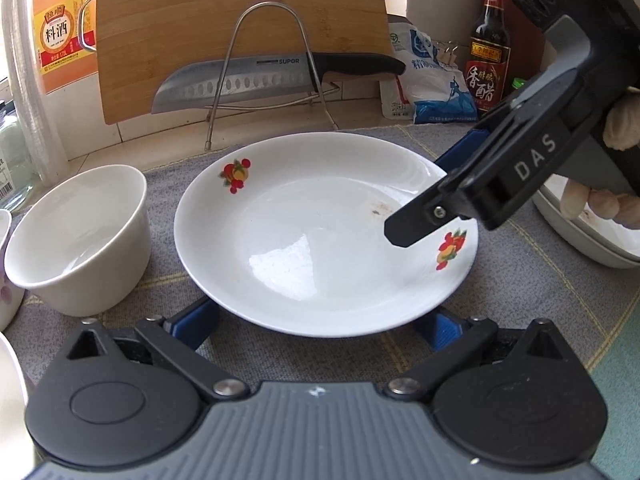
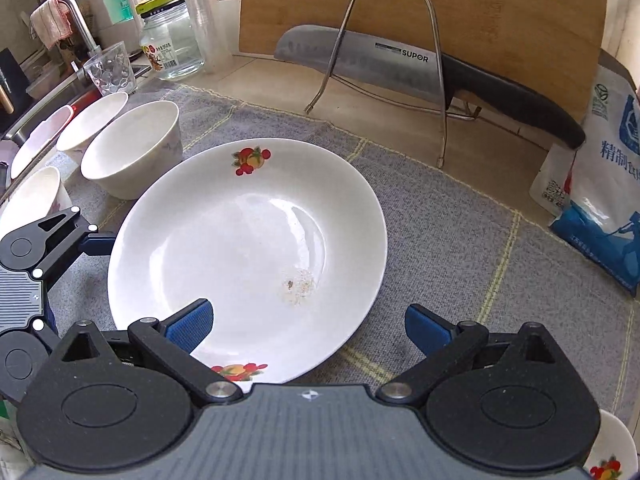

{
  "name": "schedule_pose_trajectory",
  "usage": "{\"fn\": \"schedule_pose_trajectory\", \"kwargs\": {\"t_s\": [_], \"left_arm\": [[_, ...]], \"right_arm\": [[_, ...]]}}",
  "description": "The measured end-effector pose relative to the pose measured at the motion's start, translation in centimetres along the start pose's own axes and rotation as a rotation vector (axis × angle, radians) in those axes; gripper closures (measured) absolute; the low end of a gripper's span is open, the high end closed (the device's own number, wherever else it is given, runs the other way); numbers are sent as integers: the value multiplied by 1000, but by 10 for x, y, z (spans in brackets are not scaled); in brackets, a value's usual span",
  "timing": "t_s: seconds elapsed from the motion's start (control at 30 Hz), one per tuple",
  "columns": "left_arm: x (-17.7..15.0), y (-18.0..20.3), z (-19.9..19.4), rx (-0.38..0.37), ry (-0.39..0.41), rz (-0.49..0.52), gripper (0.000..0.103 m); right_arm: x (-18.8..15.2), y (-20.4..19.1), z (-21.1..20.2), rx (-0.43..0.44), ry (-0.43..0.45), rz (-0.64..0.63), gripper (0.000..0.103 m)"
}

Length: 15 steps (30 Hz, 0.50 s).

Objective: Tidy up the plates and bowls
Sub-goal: 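Grasp the rim of the white flower plate with the right tool, then lift and carry the flower plate with the right tool toward the plate stack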

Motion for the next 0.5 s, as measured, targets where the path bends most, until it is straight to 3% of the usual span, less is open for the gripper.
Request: {"fn": "schedule_pose_trajectory", "kwargs": {"t_s": [0.5], "left_arm": [[1, 0, 0, -19, 14, 21, 0]], "right_arm": [[46, 4, 34, 170, -70, -171, 0]]}}
Point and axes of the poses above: each gripper's, at about its wrist camera, not at the fingertips, and z roughly the way its jaws point, y to its right, x to its top, the point moved 2 cm from there along z, roughly the way its jaws point, and after that the axes turned 1 degree about -z, right-handed, at the moved point
